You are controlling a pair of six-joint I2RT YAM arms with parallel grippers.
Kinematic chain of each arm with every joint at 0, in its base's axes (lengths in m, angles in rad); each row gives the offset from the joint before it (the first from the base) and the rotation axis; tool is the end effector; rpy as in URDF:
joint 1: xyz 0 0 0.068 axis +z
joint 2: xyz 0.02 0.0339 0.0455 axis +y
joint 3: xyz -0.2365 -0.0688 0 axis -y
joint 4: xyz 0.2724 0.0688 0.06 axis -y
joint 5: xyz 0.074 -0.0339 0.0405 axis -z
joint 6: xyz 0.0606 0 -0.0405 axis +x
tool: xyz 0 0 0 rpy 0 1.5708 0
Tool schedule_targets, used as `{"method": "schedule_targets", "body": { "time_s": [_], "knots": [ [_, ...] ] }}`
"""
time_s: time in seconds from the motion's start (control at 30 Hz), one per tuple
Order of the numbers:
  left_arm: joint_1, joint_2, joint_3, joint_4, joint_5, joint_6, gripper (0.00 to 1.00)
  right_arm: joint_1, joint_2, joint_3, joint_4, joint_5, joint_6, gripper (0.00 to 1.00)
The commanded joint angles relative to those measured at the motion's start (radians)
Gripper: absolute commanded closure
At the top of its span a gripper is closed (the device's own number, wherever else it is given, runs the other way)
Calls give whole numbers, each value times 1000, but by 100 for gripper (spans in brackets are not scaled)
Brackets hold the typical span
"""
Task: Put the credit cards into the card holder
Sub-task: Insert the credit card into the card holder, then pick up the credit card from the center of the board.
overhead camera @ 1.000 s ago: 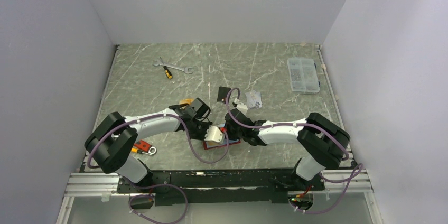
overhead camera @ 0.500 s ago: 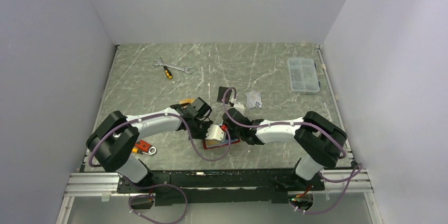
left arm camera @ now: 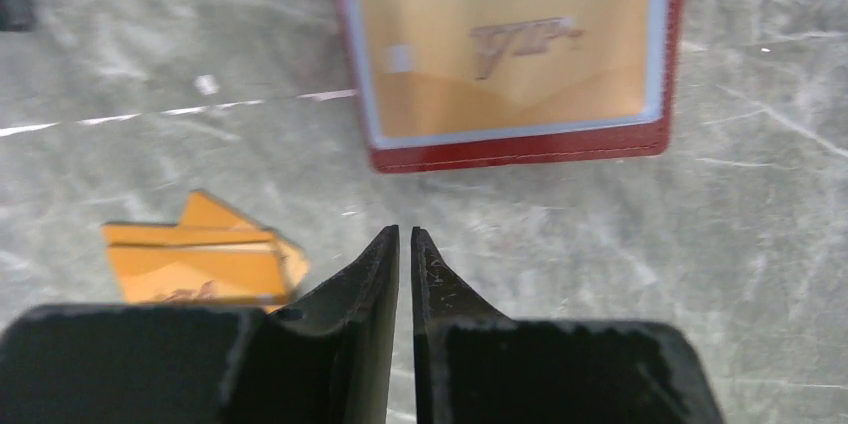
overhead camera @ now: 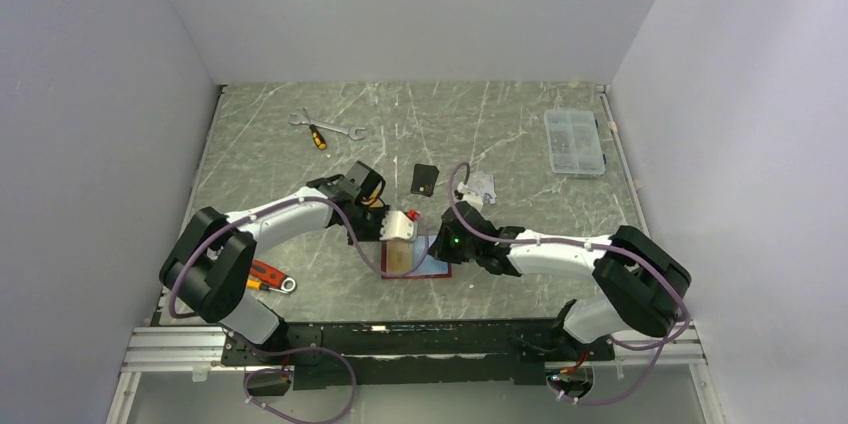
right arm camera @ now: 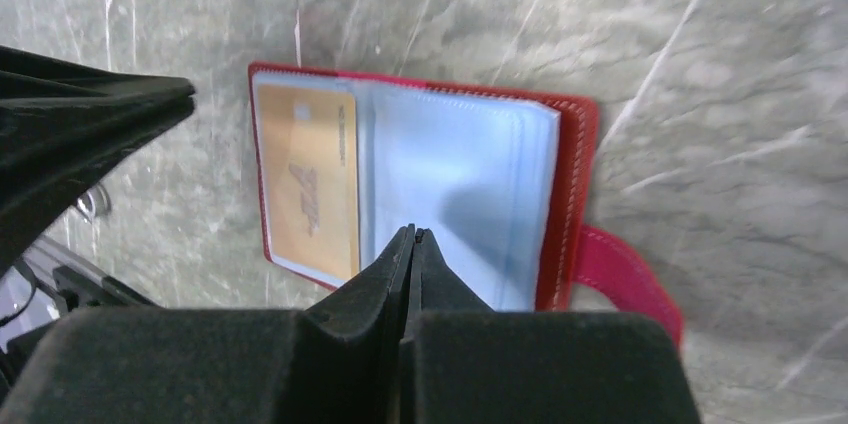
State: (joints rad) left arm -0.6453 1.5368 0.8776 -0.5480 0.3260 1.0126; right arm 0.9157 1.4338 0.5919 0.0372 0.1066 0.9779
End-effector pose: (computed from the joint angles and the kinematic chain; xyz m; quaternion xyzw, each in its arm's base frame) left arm 0.2366 -0.2024 0.1076 0.7353 0.6341 -0.1243 0.2045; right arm 0.1921 0.2395 0.0878 0.0487 0.9251 0.2740 0.2582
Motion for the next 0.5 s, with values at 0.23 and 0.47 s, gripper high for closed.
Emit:
{"method": "schedule_targets", "body": {
  "time_s": [0.23, 0.47],
  "knots": [
    [103, -62, 303, -125, 85, -109, 1, -221, -2, 220, -89, -45, -215, 80],
    [118, 59, 663, -416, 117, -171, 1, -364, 141, 394, -69, -128, -306, 53]
  ]
}}
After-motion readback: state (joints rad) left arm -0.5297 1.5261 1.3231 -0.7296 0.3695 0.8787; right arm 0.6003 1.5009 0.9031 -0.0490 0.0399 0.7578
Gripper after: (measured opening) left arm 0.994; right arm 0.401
